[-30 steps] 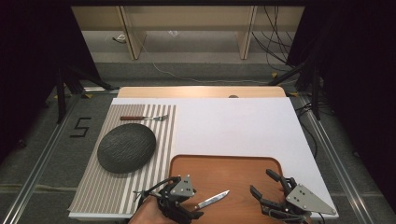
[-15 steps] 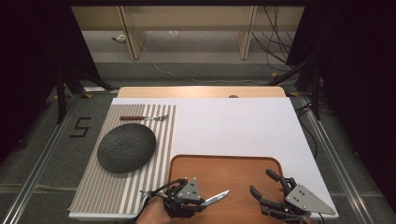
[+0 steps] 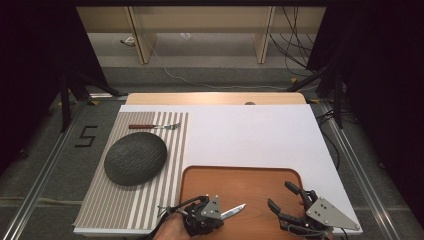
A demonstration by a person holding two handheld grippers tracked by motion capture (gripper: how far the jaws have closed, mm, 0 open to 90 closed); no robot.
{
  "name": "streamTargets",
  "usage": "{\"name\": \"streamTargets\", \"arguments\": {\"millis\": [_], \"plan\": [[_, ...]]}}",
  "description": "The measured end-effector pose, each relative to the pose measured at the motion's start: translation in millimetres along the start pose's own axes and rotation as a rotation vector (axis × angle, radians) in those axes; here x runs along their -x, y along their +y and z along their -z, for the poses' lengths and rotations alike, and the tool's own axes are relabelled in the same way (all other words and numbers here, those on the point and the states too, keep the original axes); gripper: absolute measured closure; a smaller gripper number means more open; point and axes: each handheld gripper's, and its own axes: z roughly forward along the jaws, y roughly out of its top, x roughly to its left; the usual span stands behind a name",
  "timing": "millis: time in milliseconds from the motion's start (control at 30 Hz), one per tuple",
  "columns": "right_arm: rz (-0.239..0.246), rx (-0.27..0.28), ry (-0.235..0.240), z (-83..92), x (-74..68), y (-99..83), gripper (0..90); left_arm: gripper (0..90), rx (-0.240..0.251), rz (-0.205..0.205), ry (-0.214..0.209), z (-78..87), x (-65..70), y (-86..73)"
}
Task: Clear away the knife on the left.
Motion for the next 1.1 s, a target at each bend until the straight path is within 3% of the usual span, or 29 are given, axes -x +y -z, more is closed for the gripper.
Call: {"name": "streamTargets", "arguments": {"millis": [267,1100], "plan": [[-0.001,-0.002,0.002,-0.7,-0.3,-0.3,26.7,89.9,0.012,0.043,-0.005,0.5,-6.5,-1.7],[-0.001,0.002,-0.001,0.3,-0.1,0.4,26.8,89.9,-0.023,0.081,-0.003,15.4,-15.8,-15.9]]}}
